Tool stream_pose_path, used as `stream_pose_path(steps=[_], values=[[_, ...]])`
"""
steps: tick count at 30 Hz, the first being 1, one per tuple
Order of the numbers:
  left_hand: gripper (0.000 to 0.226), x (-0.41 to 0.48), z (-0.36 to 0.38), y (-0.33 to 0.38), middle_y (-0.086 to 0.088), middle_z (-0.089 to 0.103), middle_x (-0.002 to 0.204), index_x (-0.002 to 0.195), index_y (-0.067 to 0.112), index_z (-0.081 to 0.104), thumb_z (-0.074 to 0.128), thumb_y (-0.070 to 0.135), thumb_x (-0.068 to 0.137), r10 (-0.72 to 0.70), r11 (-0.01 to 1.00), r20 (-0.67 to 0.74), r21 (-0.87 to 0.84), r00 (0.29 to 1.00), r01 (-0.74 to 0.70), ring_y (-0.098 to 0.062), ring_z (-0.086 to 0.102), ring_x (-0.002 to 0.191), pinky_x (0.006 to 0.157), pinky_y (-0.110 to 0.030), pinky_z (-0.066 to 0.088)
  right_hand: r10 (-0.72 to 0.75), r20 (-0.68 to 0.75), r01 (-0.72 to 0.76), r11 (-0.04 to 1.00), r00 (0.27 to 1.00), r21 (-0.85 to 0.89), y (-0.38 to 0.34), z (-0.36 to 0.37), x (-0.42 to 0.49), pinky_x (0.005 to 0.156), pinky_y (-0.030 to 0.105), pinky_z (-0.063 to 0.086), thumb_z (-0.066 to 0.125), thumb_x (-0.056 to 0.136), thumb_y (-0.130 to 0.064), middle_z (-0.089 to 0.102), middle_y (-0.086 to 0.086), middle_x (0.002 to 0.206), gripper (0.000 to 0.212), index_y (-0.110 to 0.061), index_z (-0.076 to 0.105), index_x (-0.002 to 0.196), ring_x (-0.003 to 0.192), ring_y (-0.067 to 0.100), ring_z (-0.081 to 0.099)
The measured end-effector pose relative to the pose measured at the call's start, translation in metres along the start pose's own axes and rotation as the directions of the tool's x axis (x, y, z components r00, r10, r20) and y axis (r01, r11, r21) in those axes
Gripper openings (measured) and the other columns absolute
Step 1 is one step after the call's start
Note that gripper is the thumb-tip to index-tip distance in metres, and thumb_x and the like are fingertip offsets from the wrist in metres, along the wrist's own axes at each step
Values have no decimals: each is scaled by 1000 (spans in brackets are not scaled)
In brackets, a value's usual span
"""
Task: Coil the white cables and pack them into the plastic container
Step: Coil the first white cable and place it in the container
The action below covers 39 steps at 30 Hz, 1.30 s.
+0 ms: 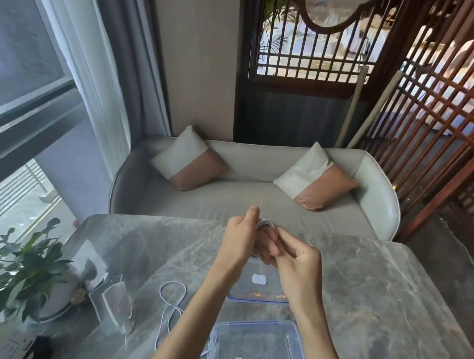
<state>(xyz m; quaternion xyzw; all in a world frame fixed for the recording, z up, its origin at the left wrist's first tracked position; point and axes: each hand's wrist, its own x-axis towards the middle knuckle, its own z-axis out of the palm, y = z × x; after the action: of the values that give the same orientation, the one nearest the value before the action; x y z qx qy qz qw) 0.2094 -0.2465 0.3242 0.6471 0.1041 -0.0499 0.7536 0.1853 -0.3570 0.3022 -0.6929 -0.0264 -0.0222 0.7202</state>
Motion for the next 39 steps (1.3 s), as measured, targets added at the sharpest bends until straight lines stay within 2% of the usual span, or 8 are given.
stream_pose_path(steps=[2, 5, 8, 14, 24, 28, 32, 39], values=[[65, 4, 2, -6, -16, 64, 48, 49, 7, 67, 34, 39, 96, 60, 996, -30, 65, 998, -58, -25, 56, 39, 44, -23, 48, -41, -30, 39, 997, 999, -61, 3, -1, -1, 76, 60, 58, 64, 96, -14, 76, 18, 96, 29, -38, 80, 95, 84, 12, 61], [39, 20, -28, -7, -5, 60, 61, 62, 11, 62, 47, 22, 96, 371, 900, -252, 334, 894, -279, -15, 52, 58, 60, -31, 44, -122, -222, 95, 987, 967, -129, -1, -25, 0, 69, 29, 58, 67, 93, -13, 80, 3, 95, 34, -45, 77, 92, 77, 4, 60], [25, 28, -71, 2, -3, 61, 72, 78, 13, 64, 49, 15, 98, 326, 925, -298, 296, 897, -238, -12, 58, 67, 70, -35, 44, -43, -314, 83, 990, 948, 115, -7, -67, 7, 73, 24, 61, 66, 93, -6, 78, -15, 86, 35, -38, 80, 92, 77, -2, 66], [32, -5, -21, 11, -7, 73, 101, 114, 12, 68, 50, 34, 100, 154, 965, 304, 157, 940, -208, -20, 69, 92, 80, -35, 58, 59, 84, -70, 988, 995, 135, -14, -48, 16, 77, 29, 62, 62, 95, -5, 80, 4, 101, 29, -26, 80, 103, 95, 17, 76], [17, -24, -27, 16, -16, 76, 95, 82, 3, 75, 77, 19, 77, 167, 973, 89, 144, 982, -179, -18, 70, 90, 86, -37, 55, -164, -174, 79, 909, 971, -410, -12, -26, 10, 79, 42, 60, 66, 92, -21, 78, -7, 103, 26, -28, 73, 116, 88, 13, 77], [18, -31, -21, 15, -10, 76, 91, 74, -5, 68, 82, 7, 73, 268, 950, -35, 176, 963, -258, -10, 73, 81, 76, -23, 57, -86, -115, 56, 969, 990, -242, -18, -18, 8, 79, 41, 63, 65, 94, -16, 81, -6, 90, 25, -23, 75, 115, 85, 7, 75], [20, -31, -22, 22, -16, 71, 87, 80, -1, 58, 78, 2, 78, 335, 933, -58, 160, 941, -322, -20, 71, 74, 72, -35, 58, 22, 4, -22, 999, 1000, -49, -26, -15, 5, 81, 41, 63, 62, 95, -9, 81, 1, 93, 25, -20, 78, 111, 98, 23, 75], [10, -30, -34, 31, 3, 73, 78, 88, 17, 63, 59, 7, 90, 507, 648, 77, 622, 859, -439, -14, 72, 70, 69, -35, 61, 37, 34, -35, 998, 999, -43, -39, -23, -1, 71, 29, 63, 64, 93, -5, 81, 8, 90, 32, -33, 80, 91, 84, 12, 71]])
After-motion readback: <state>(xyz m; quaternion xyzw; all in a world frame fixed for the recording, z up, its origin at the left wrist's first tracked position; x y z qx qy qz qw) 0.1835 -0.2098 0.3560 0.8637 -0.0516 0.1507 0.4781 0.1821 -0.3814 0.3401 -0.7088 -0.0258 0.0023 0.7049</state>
